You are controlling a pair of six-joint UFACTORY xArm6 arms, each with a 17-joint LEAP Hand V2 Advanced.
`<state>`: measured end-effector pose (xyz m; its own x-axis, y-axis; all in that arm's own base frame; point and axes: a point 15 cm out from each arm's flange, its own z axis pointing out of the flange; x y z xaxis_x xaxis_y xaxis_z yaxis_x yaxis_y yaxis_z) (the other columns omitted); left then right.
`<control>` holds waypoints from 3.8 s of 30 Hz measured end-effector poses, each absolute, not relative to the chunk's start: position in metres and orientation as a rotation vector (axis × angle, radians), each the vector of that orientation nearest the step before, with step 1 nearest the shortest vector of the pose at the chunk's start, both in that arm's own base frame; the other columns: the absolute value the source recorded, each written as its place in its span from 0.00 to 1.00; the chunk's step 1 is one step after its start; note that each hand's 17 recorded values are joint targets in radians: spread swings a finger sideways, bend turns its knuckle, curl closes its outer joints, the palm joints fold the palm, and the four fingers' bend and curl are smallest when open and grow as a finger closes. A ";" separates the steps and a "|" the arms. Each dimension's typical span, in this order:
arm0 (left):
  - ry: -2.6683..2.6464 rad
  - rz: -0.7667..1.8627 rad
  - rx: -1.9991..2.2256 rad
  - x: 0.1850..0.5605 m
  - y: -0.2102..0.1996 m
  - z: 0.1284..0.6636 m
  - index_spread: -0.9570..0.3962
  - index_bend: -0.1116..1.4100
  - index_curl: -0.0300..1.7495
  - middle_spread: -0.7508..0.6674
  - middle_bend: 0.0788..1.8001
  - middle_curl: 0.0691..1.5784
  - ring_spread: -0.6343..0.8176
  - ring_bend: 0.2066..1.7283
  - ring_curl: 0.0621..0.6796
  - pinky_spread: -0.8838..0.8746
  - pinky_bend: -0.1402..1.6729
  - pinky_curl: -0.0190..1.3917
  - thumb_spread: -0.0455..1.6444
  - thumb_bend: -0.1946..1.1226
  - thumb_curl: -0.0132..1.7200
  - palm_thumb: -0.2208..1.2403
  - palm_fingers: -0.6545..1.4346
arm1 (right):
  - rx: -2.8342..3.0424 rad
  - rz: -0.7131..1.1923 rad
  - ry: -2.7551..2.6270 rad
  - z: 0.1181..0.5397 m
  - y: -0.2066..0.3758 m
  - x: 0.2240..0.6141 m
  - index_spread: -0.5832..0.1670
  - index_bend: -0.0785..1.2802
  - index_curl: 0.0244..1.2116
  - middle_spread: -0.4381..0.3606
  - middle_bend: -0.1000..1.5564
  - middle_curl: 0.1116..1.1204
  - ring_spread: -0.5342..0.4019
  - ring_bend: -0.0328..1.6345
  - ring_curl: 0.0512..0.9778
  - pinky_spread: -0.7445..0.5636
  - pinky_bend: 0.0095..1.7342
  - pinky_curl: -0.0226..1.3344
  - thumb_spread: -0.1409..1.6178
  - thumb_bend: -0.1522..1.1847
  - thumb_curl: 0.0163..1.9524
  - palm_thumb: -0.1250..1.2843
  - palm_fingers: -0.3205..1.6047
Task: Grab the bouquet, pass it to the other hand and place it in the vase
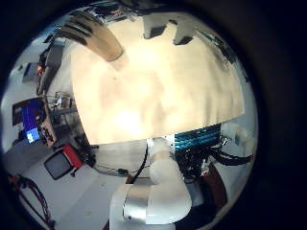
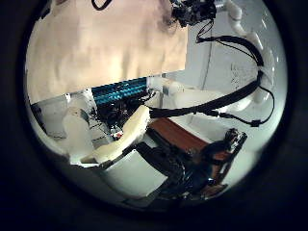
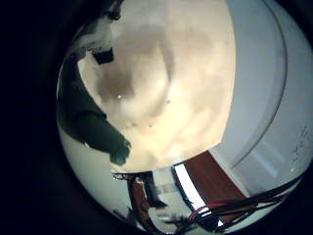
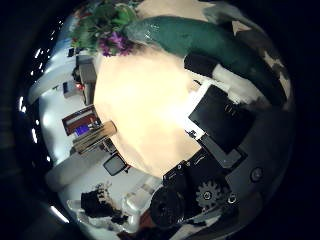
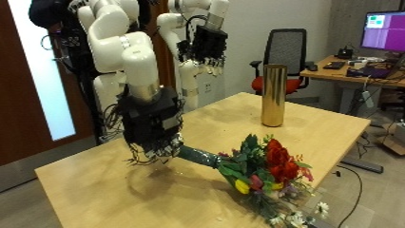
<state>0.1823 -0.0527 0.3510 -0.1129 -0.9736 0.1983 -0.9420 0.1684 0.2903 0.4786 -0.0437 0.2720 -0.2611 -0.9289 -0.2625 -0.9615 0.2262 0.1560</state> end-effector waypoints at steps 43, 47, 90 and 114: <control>-2.101 0.014 1.866 0.195 -0.053 0.365 0.88 0.19 0.22 0.73 0.11 0.18 0.81 0.16 0.20 0.80 0.18 0.19 0.60 0.13 0.18 0.44 0.43 | -2.005 0.741 2.262 0.198 0.024 0.426 0.59 0.19 0.34 0.77 0.36 0.22 0.68 0.45 0.21 0.79 0.39 0.19 0.69 0.10 0.20 0.53 0.23; -2.098 0.011 1.866 0.195 -0.053 0.364 0.88 0.19 0.22 0.73 0.11 0.18 0.81 0.16 0.20 0.80 0.18 0.19 0.60 0.13 0.18 0.44 0.43 | -1.995 0.746 2.284 0.179 0.024 0.433 0.60 0.19 0.30 0.80 0.33 0.20 0.71 0.42 0.18 0.80 0.35 0.17 0.68 0.09 0.20 0.53 0.24; -2.099 0.009 1.872 0.192 -0.053 0.366 0.88 0.19 0.22 0.73 0.10 0.18 0.81 0.16 0.20 0.80 0.18 0.19 0.60 0.13 0.18 0.45 0.43 | -1.966 0.758 2.413 0.118 0.004 0.440 0.65 0.18 0.23 0.71 0.30 0.23 0.63 0.40 0.15 0.72 0.21 0.18 0.66 0.10 0.21 0.60 0.35; -2.100 0.016 1.880 0.194 -0.052 0.362 0.88 0.19 0.22 0.72 0.11 0.19 0.80 0.17 0.20 0.80 0.18 0.19 0.60 0.13 0.18 0.45 0.43 | -1.935 0.467 2.319 0.238 -0.018 0.458 0.38 0.81 0.67 0.35 0.83 0.61 0.34 0.85 0.55 0.35 0.78 0.46 0.57 0.16 0.31 0.93 0.77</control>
